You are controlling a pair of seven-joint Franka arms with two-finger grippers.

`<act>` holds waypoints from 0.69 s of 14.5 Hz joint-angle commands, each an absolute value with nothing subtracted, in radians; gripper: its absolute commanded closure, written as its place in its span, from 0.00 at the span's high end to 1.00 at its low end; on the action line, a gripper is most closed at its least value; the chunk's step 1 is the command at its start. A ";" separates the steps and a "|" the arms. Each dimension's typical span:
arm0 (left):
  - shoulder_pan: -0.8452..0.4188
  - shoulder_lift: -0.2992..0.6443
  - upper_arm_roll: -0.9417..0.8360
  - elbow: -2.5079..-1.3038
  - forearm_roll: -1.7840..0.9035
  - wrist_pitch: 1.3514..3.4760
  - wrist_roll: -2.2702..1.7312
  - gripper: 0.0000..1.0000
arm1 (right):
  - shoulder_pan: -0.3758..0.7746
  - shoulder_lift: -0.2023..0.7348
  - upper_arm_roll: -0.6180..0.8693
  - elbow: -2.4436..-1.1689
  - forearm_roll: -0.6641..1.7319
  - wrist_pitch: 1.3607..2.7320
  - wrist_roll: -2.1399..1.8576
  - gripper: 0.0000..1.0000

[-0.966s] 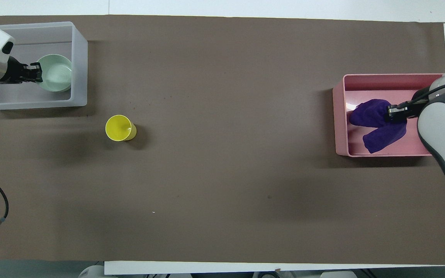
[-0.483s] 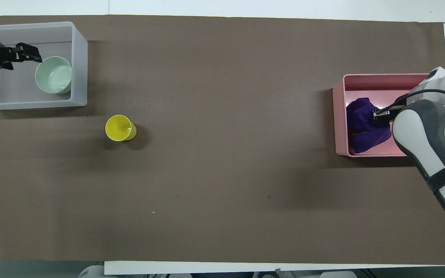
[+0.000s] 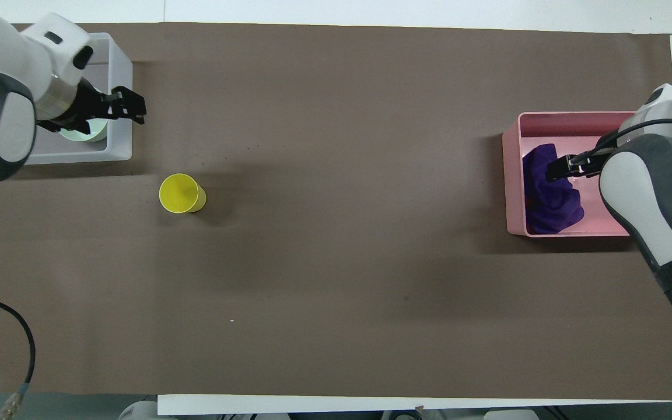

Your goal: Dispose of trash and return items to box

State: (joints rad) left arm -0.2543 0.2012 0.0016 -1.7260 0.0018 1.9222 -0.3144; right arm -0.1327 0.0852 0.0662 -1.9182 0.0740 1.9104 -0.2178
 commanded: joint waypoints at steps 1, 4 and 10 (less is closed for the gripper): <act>-0.264 0.091 0.012 -1.923 0.020 1.942 -0.322 1.00 | -0.123 0.055 0.072 -1.826 0.068 1.771 -0.206 0.86; -0.267 0.016 0.009 -2.107 0.018 2.055 -0.321 1.00 | -0.084 -0.009 0.071 -1.789 0.064 1.656 -0.181 0.87; -0.304 -0.028 0.008 -2.270 0.015 2.241 -0.321 0.97 | -0.083 -0.097 0.072 -1.763 0.057 1.479 -0.181 0.94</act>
State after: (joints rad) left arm -0.2771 0.0048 -0.0015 -2.2115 0.0020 2.1734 -0.3143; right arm -0.0824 -0.0774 0.0686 -1.7651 0.0718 1.5109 -0.1973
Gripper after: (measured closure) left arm 0.004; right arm 0.093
